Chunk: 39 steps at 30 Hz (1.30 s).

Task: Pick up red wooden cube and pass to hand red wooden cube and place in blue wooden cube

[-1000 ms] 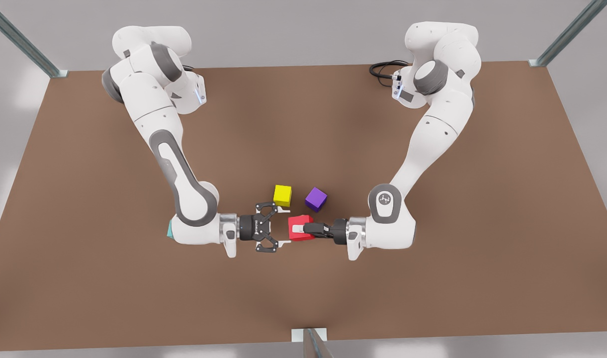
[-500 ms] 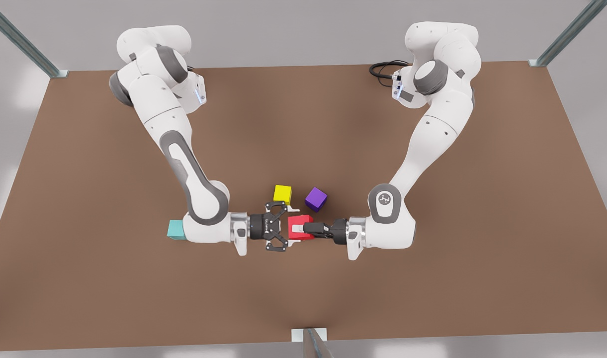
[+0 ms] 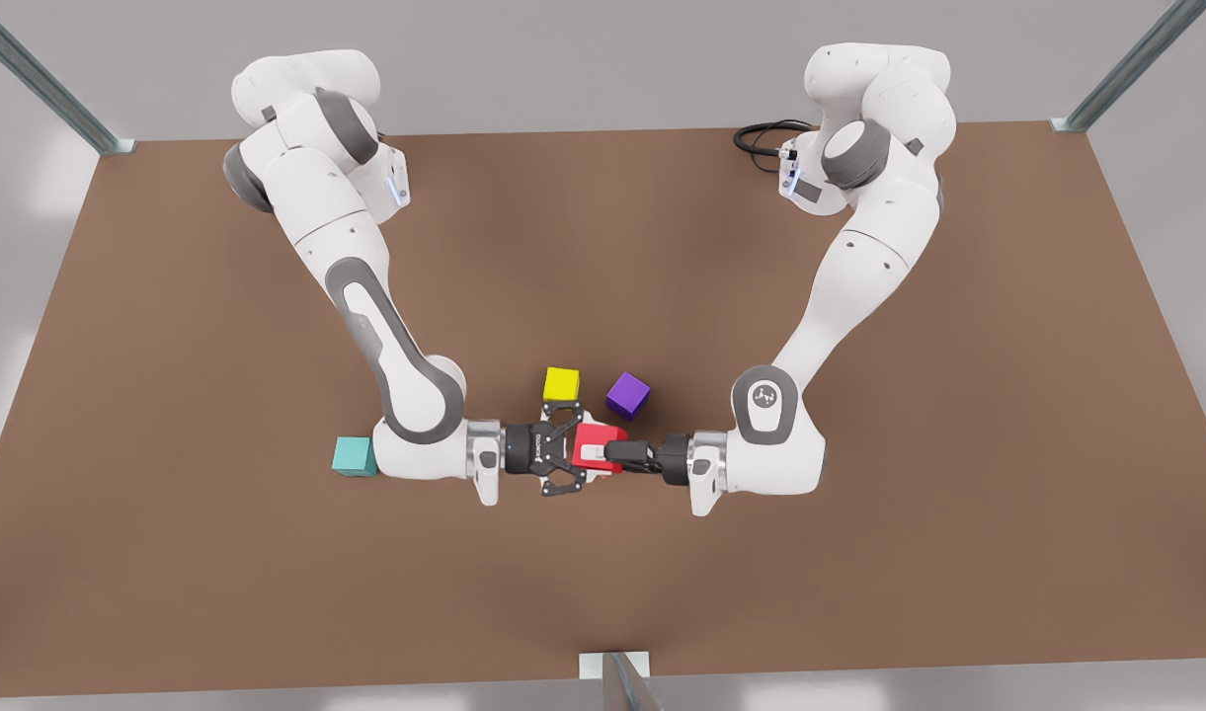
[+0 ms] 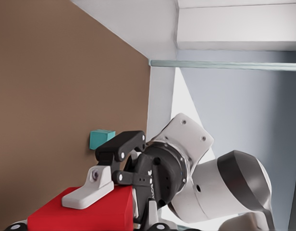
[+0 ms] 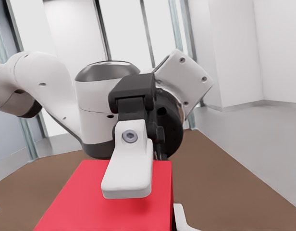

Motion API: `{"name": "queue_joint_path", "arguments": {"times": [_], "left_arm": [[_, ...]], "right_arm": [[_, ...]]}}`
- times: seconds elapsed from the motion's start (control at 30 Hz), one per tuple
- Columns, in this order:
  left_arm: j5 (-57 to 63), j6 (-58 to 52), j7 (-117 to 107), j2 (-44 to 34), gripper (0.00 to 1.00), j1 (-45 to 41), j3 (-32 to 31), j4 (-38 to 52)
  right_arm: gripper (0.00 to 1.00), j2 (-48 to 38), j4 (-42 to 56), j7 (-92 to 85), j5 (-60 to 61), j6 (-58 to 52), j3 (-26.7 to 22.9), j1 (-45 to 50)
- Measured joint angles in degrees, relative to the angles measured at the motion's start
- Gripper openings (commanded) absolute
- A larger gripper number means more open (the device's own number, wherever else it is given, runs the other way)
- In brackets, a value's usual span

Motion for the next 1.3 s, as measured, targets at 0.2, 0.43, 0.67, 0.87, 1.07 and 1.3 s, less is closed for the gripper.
{"name": "queue_joint_path", "arguments": {"times": [0.2, 0.43, 0.67, 0.87, 1.07, 1.3], "left_arm": [[-0.02, -0.97, 0.33, -0.52, 1.0, 2.03, -0.06, -0.1], [22.68, -20.85, -0.26, -11.88, 1.0, 21.33, 0.0, -0.47], [53.53, -38.44, -6.76, -42.42, 1.0, 12.82, 24.5, -20.91], [51.55, -40.22, -8.26, -46.61, 1.0, 2.23, 34.49, -25.96], [51.08, -40.86, -9.35, -45.66, 1.0, 2.31, 33.23, -26.02], [50.85, -40.49, -10.21, -44.43, 1.0, 2.52, 33.21, -26.1]], "right_arm": [[0.57, -0.07, 0.01, -0.17, 0.07, 0.46, -0.01, 0.0], [0.57, -0.4, -0.3, 0.12, -6.15, -0.12, -3.45, -1.8], [0.55, -9.02, 4.15, 6.29, -59.75, -12.23, -6.17, -13.01], [0.55, -13.37, -0.89, 14.33, -90.8, -17.98, -6.81, -13.23], [0.55, -17.21, -12.17, 21.89, -100.17, -14.3, -7.43, -13.62], [0.55, -18.77, -19.47, 28.98, -102.06, -7.31, -7.38, -14.01]]}}
